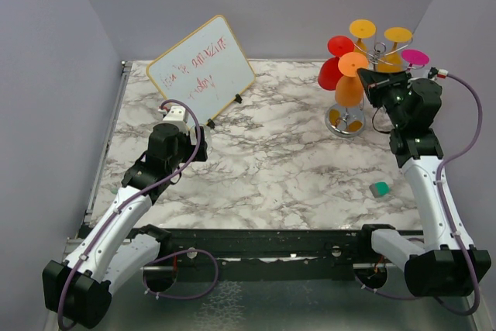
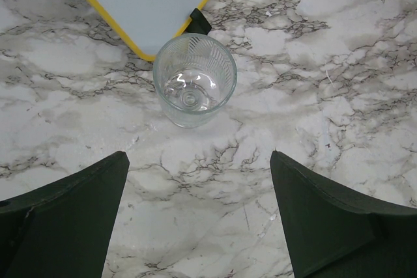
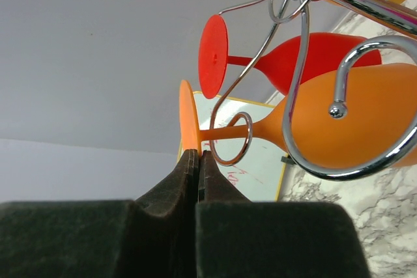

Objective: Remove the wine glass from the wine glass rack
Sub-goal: Pick up the wine glass from the wine rack.

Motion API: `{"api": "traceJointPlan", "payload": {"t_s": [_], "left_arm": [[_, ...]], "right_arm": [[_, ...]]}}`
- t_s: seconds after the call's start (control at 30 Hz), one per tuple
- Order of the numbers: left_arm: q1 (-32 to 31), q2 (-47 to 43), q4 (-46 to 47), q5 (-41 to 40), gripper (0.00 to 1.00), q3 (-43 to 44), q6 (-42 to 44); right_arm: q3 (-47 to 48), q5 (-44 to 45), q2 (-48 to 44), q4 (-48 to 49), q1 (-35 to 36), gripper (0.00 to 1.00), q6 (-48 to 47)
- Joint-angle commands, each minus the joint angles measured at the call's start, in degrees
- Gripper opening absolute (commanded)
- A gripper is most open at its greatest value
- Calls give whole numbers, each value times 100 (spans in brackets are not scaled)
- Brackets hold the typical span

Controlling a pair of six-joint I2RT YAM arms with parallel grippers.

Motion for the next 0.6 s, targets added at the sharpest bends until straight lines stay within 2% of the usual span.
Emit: {"api": "traceJointPlan", "payload": {"t_s": [0.0, 0.3, 0.57], "left_arm": [[-5, 9, -68, 115, 91, 102, 48], [-2, 36, -71, 115, 91, 101, 53], [-6, 47, -70, 98, 91, 101, 54]], "right_arm": [[266, -68, 102, 39, 36, 1, 378], [753, -36, 435, -509, 258, 1, 155], [713, 147, 299, -633, 387, 1, 27]]}}
